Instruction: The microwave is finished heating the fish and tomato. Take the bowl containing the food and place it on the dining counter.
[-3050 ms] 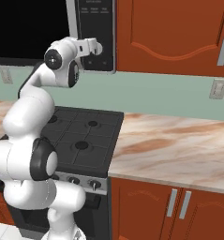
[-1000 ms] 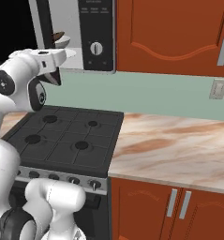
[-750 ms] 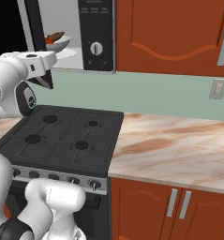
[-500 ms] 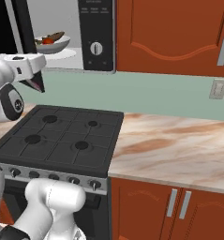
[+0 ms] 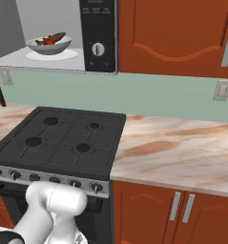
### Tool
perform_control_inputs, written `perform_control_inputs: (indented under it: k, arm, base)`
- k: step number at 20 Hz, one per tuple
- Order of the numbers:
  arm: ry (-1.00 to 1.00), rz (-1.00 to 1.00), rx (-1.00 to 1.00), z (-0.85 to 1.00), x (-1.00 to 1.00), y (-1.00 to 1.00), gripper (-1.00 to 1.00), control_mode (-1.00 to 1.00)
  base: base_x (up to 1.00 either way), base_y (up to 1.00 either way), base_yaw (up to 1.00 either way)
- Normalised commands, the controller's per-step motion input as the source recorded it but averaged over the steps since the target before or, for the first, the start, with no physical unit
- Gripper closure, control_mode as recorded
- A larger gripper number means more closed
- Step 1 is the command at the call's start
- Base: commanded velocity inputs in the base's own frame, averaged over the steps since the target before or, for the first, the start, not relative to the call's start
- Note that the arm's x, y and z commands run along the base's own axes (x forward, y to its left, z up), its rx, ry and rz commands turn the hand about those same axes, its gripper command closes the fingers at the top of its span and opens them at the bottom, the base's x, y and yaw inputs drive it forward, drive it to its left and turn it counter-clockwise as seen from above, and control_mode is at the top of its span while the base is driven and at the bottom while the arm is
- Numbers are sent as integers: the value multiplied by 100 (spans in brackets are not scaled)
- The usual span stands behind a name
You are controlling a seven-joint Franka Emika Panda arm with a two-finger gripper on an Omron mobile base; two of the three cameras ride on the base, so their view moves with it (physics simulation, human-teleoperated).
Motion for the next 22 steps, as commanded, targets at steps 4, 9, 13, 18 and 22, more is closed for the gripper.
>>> perform_control_inputs:
  k: [4, 9, 13, 18, 22]
  arm:
    - [-1, 24, -9, -75, -100, 27, -100, -100]
    - [-4, 20, -1, -70, -100, -11, -100, -100]
    - [0, 12, 14, 21, -74, -90, -100, -100]
    - [0, 17, 27, 67, 1, -100, -100, -100]
    - [11, 20, 31, 46, 62, -99, -100, -100]
  base:
    - [0, 0, 0]
    - [0, 0, 0]
    - [0, 0, 0]
    - [0, 0, 0]
    - [0, 0, 0]
